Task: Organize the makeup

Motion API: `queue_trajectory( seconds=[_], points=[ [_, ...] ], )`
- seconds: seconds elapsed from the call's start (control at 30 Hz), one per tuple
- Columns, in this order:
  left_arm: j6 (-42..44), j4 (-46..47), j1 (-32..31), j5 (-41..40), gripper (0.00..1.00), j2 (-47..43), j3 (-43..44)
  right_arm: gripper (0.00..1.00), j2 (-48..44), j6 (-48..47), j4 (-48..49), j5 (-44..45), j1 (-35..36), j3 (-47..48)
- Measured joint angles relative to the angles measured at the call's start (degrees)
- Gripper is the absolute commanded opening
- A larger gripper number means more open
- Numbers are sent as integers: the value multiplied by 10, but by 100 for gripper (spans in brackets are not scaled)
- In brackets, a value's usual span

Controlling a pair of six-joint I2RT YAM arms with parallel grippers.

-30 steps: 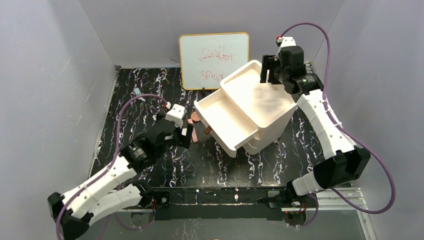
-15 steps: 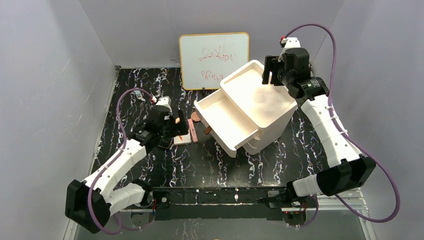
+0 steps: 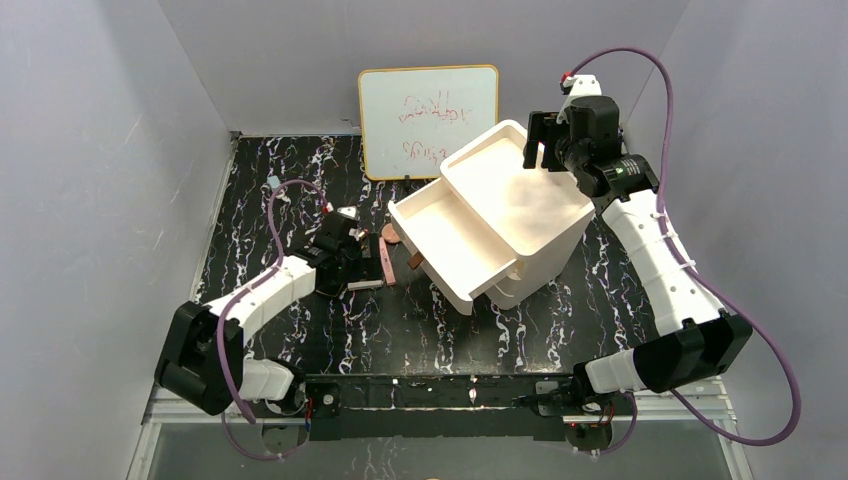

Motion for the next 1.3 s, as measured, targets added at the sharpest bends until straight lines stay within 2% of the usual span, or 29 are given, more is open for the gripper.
queue_trajectory(
  seconds=[0.73,1.3],
  points=[
    [27,50,0,-2,98,114,42,85,10,0,0,5,0,0],
    [35,17,4,-38,98,119,47,85,20,0,0,6,0,0]
  ],
)
